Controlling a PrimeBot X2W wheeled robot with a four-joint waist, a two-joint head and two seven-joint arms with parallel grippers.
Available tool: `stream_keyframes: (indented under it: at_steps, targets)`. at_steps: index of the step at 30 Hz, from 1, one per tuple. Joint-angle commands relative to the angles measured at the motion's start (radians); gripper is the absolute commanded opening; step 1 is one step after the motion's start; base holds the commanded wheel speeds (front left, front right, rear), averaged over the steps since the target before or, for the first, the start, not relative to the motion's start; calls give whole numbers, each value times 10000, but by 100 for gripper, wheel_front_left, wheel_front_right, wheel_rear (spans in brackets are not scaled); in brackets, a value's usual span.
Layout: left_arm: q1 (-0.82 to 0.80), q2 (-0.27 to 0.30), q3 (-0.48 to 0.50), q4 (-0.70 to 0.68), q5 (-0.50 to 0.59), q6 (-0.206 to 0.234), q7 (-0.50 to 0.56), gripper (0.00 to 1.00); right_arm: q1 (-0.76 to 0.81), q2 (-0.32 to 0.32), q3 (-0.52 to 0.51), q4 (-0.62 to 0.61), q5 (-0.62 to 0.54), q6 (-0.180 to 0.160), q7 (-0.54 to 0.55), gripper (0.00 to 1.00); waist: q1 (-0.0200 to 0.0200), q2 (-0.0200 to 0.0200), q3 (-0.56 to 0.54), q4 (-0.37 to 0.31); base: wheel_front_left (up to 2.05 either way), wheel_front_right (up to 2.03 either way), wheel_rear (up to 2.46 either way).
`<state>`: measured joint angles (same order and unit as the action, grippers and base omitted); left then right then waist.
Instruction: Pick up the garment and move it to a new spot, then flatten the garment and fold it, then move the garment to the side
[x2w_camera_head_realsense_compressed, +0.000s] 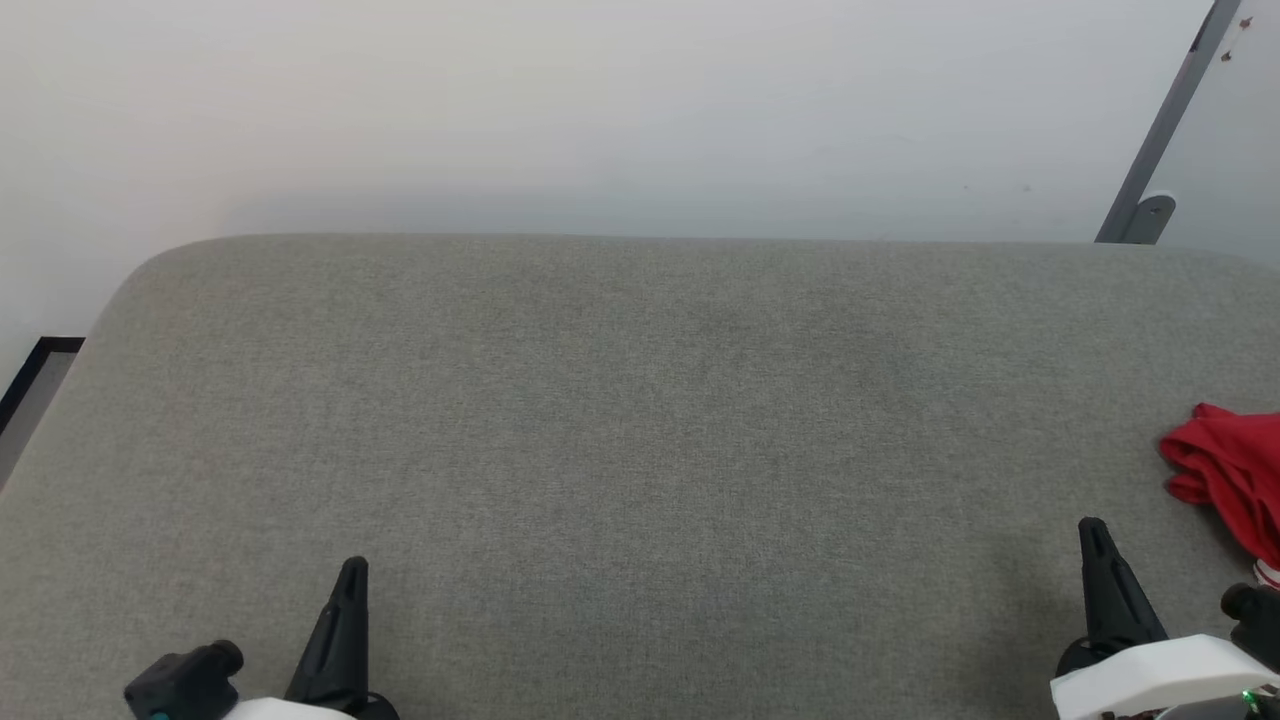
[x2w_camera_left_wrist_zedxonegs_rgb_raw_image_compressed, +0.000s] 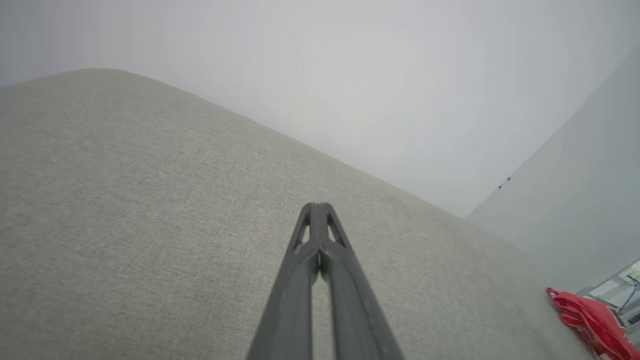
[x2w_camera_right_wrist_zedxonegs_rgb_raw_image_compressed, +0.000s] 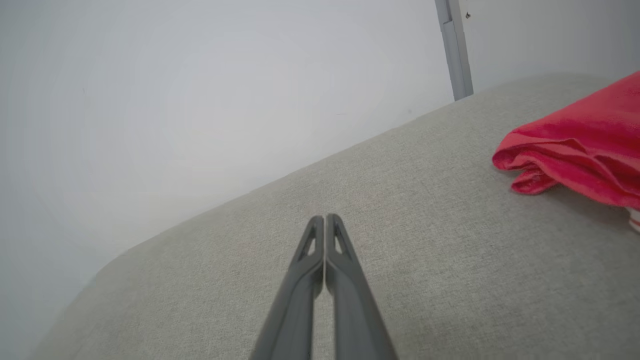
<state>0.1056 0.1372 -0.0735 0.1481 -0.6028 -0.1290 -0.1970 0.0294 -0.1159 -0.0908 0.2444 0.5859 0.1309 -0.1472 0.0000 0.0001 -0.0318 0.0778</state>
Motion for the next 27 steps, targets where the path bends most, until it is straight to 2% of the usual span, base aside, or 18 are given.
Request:
stream_keyframes:
  at_steps: [1, 27]
  targets:
    - [-312, 51, 102, -94, -364, -1, 82, 0, -329, -21, -32, -142, 359, 0, 76, 0, 0, -1, 4, -8, 0, 0, 0]
    - [-996, -143, 560, 267, -3974, -13, 1015, 0, -735, 221, -103, -110, 3884, -1, 976, 0, 0, -1, 91, -202, 0, 0, 0]
